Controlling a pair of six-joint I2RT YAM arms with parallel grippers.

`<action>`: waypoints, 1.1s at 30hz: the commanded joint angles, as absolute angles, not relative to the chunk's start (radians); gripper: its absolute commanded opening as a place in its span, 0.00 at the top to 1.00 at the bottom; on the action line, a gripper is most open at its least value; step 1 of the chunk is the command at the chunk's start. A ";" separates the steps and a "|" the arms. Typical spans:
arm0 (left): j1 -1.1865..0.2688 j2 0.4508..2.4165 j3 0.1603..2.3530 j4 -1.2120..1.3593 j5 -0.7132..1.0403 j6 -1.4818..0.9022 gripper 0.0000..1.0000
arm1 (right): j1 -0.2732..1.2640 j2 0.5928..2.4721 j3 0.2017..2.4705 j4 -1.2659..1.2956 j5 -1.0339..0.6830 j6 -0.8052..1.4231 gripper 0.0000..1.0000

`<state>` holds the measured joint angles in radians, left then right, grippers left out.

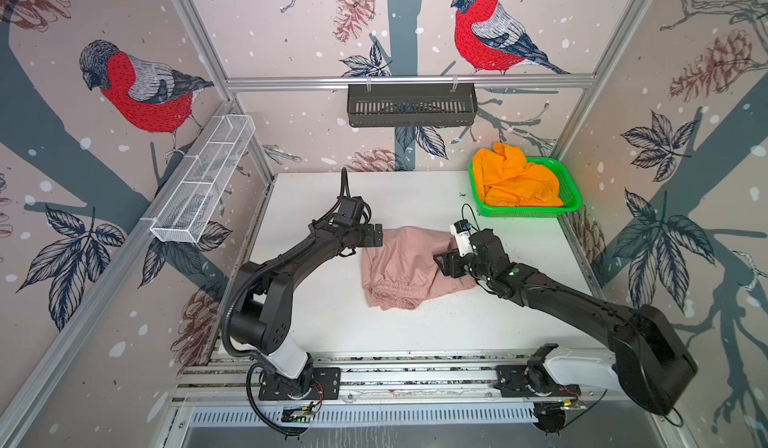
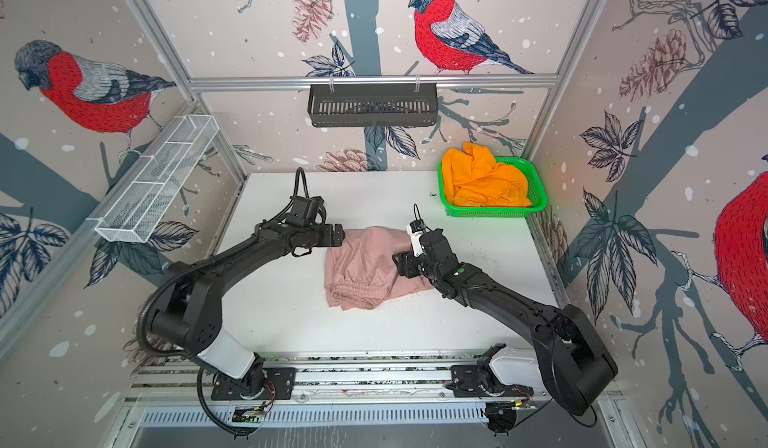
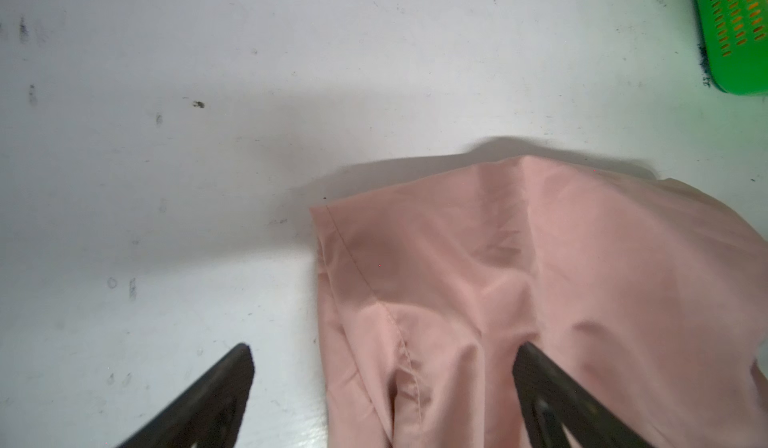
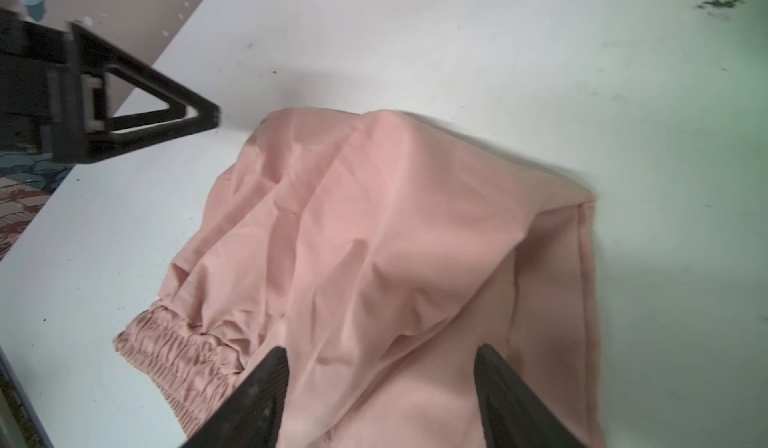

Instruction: Fold and stack the shorts

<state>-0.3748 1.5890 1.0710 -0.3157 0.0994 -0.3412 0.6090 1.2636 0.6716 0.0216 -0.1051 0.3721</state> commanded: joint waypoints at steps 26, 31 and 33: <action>-0.374 1.286 0.521 -0.047 0.549 -0.653 0.19 | 0.790 1.448 0.585 0.176 -0.481 0.788 0.26; -0.374 1.315 0.522 -0.043 0.560 -0.641 0.30 | 0.802 1.486 0.603 0.170 -0.428 0.778 0.26; -0.374 1.312 0.522 -0.043 0.561 -0.638 0.37 | 0.804 1.497 0.611 0.167 -0.418 0.771 0.27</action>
